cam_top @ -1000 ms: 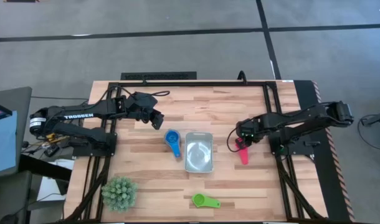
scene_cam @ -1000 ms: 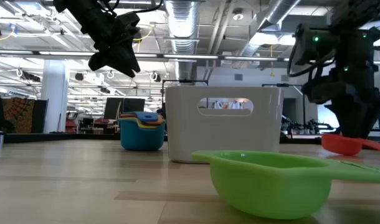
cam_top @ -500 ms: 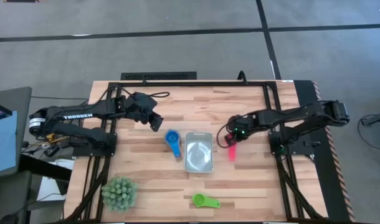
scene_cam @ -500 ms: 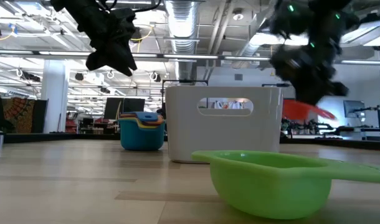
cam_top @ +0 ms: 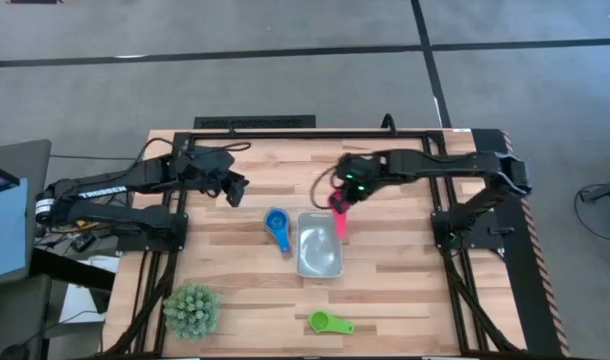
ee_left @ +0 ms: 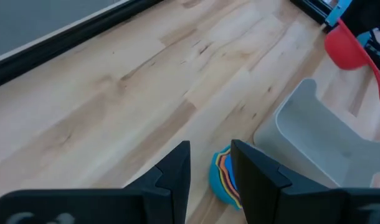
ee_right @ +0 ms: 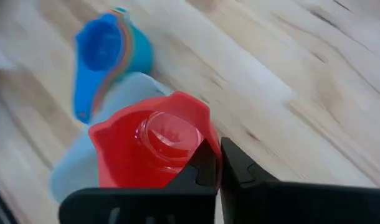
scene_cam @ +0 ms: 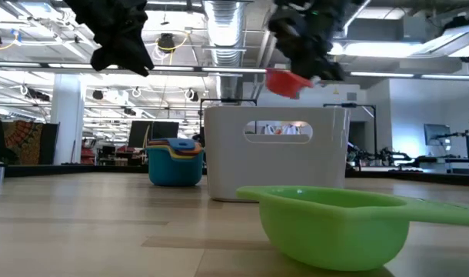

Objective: Nest measuring cups in basket
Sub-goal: Stack the red measuring cup on top of the blue measuring cup

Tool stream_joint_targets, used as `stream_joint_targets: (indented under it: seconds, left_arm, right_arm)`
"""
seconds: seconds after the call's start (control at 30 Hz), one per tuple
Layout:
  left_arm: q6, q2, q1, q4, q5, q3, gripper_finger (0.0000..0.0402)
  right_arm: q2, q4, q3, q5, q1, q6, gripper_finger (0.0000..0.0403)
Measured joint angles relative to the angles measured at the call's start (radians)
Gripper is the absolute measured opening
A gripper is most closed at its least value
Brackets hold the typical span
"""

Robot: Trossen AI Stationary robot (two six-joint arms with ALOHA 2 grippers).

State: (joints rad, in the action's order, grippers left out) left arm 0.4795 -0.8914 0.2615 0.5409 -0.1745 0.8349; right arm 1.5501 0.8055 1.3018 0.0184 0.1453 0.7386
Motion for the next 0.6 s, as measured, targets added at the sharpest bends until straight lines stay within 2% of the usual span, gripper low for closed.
stream_joint_targets:
  seconds: [0.33,0.6]
  left_arm:
    - [0.02,0.036,0.0,0.097,-0.01,0.0,0.0103]
    - [0.049,0.036,0.0,0.138,-0.01,0.0,0.0103]
  right_arm:
    - [0.342,0.002,0.459,0.057,-0.011,-0.169,0.0009]
    - [0.545,0.001,0.697,0.121,-0.014,-0.217,0.0009]
